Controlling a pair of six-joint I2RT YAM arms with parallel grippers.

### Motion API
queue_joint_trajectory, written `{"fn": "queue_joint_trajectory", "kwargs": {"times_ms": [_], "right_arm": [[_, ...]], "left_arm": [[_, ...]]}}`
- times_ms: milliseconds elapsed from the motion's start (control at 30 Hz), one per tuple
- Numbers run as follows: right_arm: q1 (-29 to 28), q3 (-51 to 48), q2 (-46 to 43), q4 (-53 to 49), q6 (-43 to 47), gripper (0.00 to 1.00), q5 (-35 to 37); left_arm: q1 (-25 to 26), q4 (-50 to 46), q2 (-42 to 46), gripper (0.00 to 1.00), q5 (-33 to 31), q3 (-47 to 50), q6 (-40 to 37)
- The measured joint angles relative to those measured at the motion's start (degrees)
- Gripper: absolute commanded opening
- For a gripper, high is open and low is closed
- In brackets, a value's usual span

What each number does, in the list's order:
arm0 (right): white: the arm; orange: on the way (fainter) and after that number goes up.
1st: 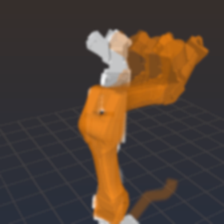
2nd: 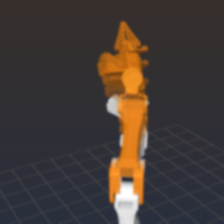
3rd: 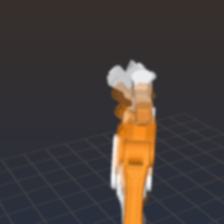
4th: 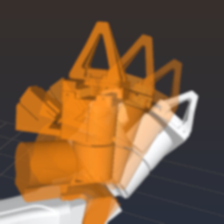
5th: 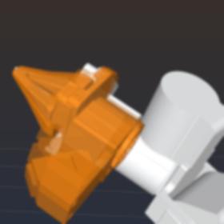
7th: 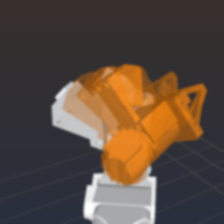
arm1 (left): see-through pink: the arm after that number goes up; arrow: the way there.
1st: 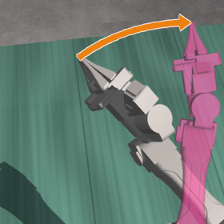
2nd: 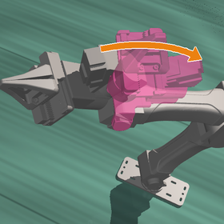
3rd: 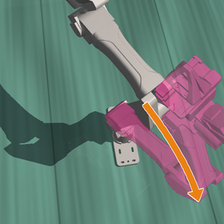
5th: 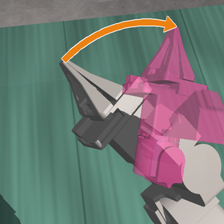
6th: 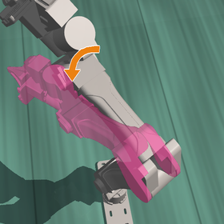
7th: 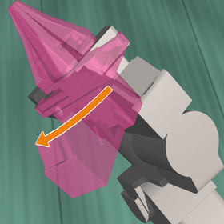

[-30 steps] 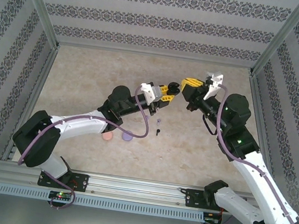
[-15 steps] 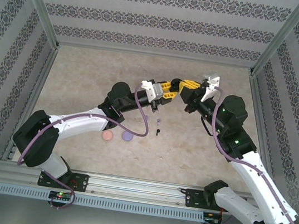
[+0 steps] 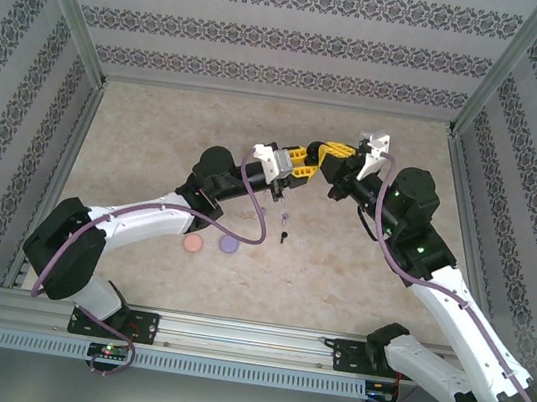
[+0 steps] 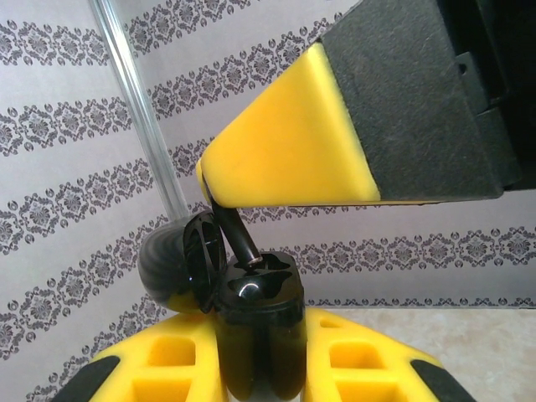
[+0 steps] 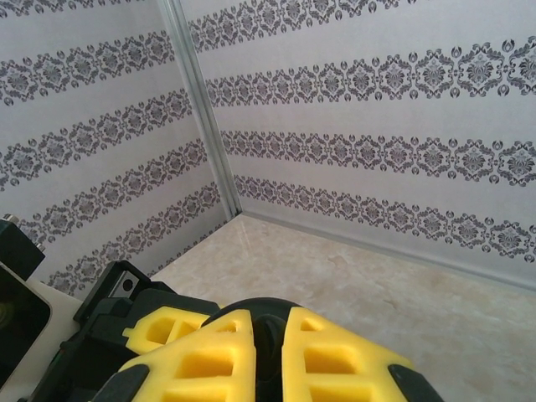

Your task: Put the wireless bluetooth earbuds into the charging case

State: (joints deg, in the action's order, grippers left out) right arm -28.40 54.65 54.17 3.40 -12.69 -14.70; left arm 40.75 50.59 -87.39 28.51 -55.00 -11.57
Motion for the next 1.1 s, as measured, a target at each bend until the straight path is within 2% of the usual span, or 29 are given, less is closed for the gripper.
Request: {"fn": "queue_joint_trajectory", "kwargs": {"times_ms": [833,1100], "right_arm": [[-0.74,-0.90,-0.42,-0.42,-0.35,0.06,-0.07],[-2.21,-0.96,-0.44,-1.64,2.38,0.05,2.45]], "left_arm": [[0.00,-1.27,-0.22,0.00,-0.20,-0.68,1.97],[0.00,-2.47,-0.39,0.00,-0.17,-0.81,2.58]]}}
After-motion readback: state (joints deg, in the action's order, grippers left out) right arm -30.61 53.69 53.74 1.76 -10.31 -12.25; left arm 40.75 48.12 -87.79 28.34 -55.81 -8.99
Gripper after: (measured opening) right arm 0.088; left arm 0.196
